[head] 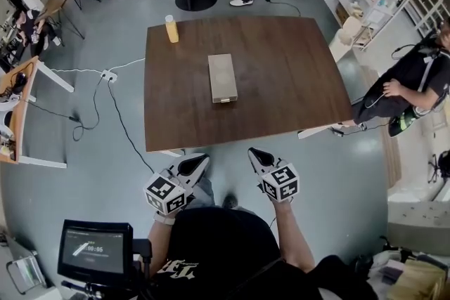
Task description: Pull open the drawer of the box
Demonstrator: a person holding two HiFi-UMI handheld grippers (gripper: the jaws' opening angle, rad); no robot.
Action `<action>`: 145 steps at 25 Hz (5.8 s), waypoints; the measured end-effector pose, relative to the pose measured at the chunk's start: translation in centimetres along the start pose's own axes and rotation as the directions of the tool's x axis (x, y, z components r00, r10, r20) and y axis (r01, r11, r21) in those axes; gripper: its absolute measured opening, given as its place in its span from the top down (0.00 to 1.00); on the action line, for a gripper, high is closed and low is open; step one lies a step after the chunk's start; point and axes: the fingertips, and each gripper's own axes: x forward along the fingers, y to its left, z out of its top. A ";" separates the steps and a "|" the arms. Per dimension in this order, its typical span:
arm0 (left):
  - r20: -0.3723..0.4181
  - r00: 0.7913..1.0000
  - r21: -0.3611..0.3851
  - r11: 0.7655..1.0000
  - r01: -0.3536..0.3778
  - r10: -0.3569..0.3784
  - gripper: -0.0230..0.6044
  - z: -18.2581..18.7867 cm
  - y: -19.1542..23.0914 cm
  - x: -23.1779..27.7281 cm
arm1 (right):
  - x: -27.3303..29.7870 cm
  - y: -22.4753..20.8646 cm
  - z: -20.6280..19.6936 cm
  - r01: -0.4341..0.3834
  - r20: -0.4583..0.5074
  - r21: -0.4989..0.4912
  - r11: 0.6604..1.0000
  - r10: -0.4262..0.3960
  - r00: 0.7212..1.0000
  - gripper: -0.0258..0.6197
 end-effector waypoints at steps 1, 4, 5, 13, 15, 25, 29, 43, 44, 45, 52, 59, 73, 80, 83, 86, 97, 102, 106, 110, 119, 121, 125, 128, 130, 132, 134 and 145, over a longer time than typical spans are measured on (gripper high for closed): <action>-0.001 1.000 0.004 1.000 0.003 -0.003 0.95 0.4 0.9 0.1 | 1.3 -0.3 0.2 0.007 -0.012 -0.003 1.000 -0.007 1.000 0.98; -0.002 1.000 0.002 1.000 0.009 -0.009 0.95 1.4 4.0 0.6 | 5.2 -1.4 0.1 0.035 -0.051 0.002 0.999 -0.035 0.998 0.92; -0.001 1.000 -0.003 1.000 0.009 -0.009 0.95 1.7 5.1 0.7 | 6.4 -1.7 0.0 0.045 -0.061 0.008 0.999 -0.045 0.997 0.92; 0.017 1.000 -0.034 0.999 -0.008 0.008 0.95 3.8 14.7 -1.1 | 14.9 -4.4 -0.2 0.181 -0.136 0.043 0.983 -0.174 0.975 0.84; 0.014 1.000 -0.037 0.999 -0.014 0.014 0.95 4.2 16.8 -1.6 | 16.8 -5.0 -0.1 0.209 -0.147 0.064 0.976 -0.198 0.969 0.83; 0.029 0.999 -0.060 0.998 0.016 -0.014 0.95 7.5 24.3 -2.2 | 24.5 -6.7 -1.5 0.298 -0.213 0.132 0.945 -0.267 0.940 0.78; 0.031 0.999 -0.061 0.998 0.010 -0.008 0.95 8.4 25.5 -1.8 | 25.7 -8.5 -2.5 0.340 -0.260 0.112 0.934 -0.302 0.917 0.76; 0.001 0.999 -0.076 0.997 0.032 -0.032 0.95 7.4 28.2 -4.6 | 32.6 -13.9 -7.3 0.440 -0.426 0.158 0.884 -0.341 0.838 0.68; -0.002 1.000 -0.075 0.997 0.030 -0.030 0.95 7.3 28.2 -4.6 | 32.8 -14.5 -7.4 0.449 -0.432 0.153 0.881 -0.349 0.832 0.68; -0.004 1.000 -0.075 0.997 0.026 -0.027 0.95 7.2 28.2 -4.6 | 33.0 -15.0 -7.5 0.455 -0.439 0.146 0.878 -0.355 0.826 0.68; -0.016 1.000 -0.079 0.997 0.002 -0.003 0.95 6.6 28.7 -5.0 | 34.3 -17.1 -8.4 0.479 -0.475 0.138 0.867 -0.367 0.800 0.68; -0.014 1.000 -0.089 0.996 -0.011 0.010 0.95 6.5 29.3 -5.6 | 34.4 -17.2 -8.8 0.534 -0.492 0.174 0.827 -0.397 0.775 0.68; -0.001 1.000 -0.097 0.995 -0.016 0.016 0.95 6.5 28.8 -4.7 | 34.4 -17.1 -9.1 0.449 -0.534 0.245 0.860 -0.266 0.802 0.69; -0.015 1.000 -0.073 0.997 0.024 -0.025 0.95 6.9 27.8 -3.4 | 34.5 -17.3 -8.7 0.446 -0.526 0.248 0.860 -0.267 0.807 0.71; -0.015 0.999 -0.069 0.997 0.030 -0.031 0.95 7.1 27.5 -3.3 | 34.4 -16.8 -8.8 0.445 -0.529 0.251 0.860 -0.263 0.807 0.71; -0.013 0.999 -0.067 0.997 0.040 -0.041 0.95 6.9 26.4 -2.9 | 33.2 -16.4 -9.4 0.444 -0.534 0.256 0.859 -0.257 0.806 0.71; -0.026 0.997 -0.061 0.996 0.065 -0.066 0.95 5.7 24.8 -3.0 | 29.5 -12.6 -12.7 0.446 -0.545 0.274 0.852 -0.245 0.802 0.71; -0.038 0.993 -0.046 0.993 0.110 -0.111 0.95 5.4 23.4 -2.2 | 27.8 -11.0 -14.2 0.446 -0.545 0.274 0.852 -0.245 0.802 0.71; -0.048 0.989 -0.034 0.990 0.135 -0.137 0.95 5.2 21.6 -1.5 | 25.9 -10.0 -15.3 0.442 -0.546 0.275 0.854 -0.240 0.803 0.71; -0.059 0.987 -0.029 0.989 0.147 -0.149 0.95 4.9 20.4 -1.1 | 24.5 -9.3 -16.1 0.440 -0.544 0.275 0.855 -0.239 0.804 0.71; -0.080 0.985 -0.022 0.988 0.153 -0.154 0.95 3.7 17.6 -0.3 | 22.1 -7.7 -17.8 0.437 -0.544 0.295 0.850 -0.227 0.808 0.72; -0.080 0.985 -0.021 0.989 0.149 -0.151 0.95 3.2 16.6 -0.1 | 21.2 -7.6 -18.5 0.436 -0.542 0.296 0.850 -0.226 0.809 0.72; -0.086 0.986 -0.021 0.990 0.141 -0.142 0.95 3.1 16.0 0.1 | 21.0 -7.4 -19.4 0.428 -0.538 0.308 0.849 -0.216 0.815 0.72; -0.087 0.987 -0.016 0.991 0.136 -0.136 0.95 3.2 16.1 0.1 | 22.1 -7.4 -19.0 0.414 -0.509 0.320 0.852 -0.214 0.834 0.72; -0.089 0.987 -0.015 0.991 0.133 -0.133 0.95 3.0 15.7 0.3 | 22.4 -7.2 -18.7 0.399 -0.491 0.332 0.855 -0.204 0.847 0.72; -0.092 0.987 -0.015 0.991 0.130 -0.131 0.95 2.6 15.0 0.4 | 22.4 -6.8 -18.5 0.376 -0.469 0.362 0.853 -0.182 0.864 0.71; -0.091 0.987 -0.015 0.992 0.128 -0.129 0.95 2.3 13.7 0.8 | 21.7 -6.6 -18.4 0.351 -0.444 0.388 0.852 -0.160 0.882 0.71; -0.070 0.981 -0.039 0.983 0.181 -0.183 0.95 -0.3 0.7 3.0 | 8.6 -5.4 -15.7 0.213 -0.253 0.415 0.885 -0.112 0.961 0.71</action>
